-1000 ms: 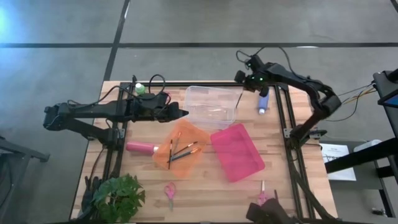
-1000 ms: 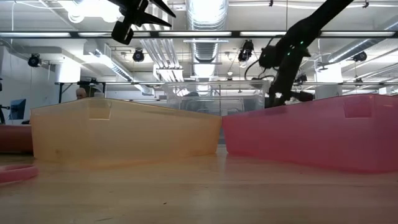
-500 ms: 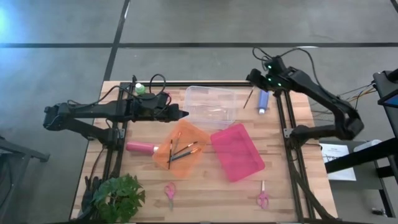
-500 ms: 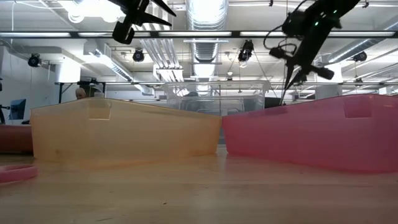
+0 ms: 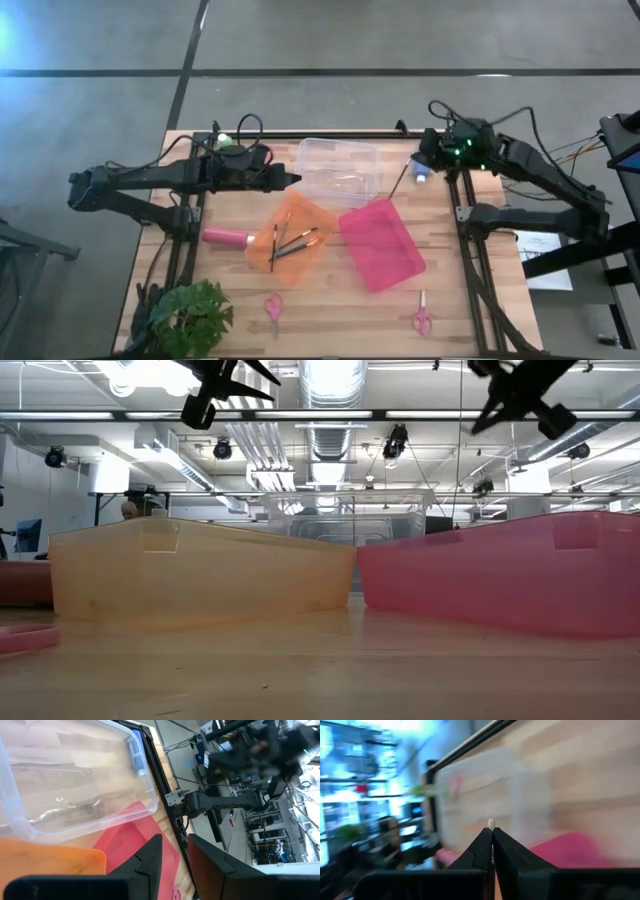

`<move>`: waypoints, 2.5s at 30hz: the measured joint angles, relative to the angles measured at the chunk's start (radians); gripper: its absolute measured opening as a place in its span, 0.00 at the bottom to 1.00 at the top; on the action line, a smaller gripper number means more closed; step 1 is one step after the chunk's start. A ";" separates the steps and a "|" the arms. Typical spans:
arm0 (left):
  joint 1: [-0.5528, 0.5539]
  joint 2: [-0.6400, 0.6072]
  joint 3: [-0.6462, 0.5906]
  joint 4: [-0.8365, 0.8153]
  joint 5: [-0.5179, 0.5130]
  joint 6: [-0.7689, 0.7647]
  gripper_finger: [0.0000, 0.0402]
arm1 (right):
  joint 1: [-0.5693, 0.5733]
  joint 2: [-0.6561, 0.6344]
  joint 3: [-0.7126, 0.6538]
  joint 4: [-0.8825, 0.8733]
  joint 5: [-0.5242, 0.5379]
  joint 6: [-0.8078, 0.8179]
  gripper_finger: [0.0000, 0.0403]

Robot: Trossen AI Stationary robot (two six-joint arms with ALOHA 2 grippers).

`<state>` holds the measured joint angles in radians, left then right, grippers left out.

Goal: Pick & Place Paint Supplies
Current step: Put the black eyeshadow brush into the orange bin, then put the green paint bottle into the transparent bin

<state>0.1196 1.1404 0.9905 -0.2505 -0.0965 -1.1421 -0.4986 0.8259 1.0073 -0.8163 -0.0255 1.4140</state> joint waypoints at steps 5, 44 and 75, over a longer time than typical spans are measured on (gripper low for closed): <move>0.011 0.000 0.000 0.000 0.000 0.019 0.25 | 0.336 0.038 0.000 0.145 0.232 0.210 0.02; 0.020 -0.001 0.000 0.007 0.042 0.073 0.25 | 0.625 1.040 0.358 0.682 0.230 0.334 0.02; 0.020 -0.047 0.000 0.006 0.046 0.099 0.25 | 0.586 1.028 0.357 0.719 0.252 0.351 0.36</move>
<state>0.1394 1.0938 0.9901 -0.2440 -0.0509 -1.0430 0.0872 1.8541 1.3647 -0.0974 0.2264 1.7653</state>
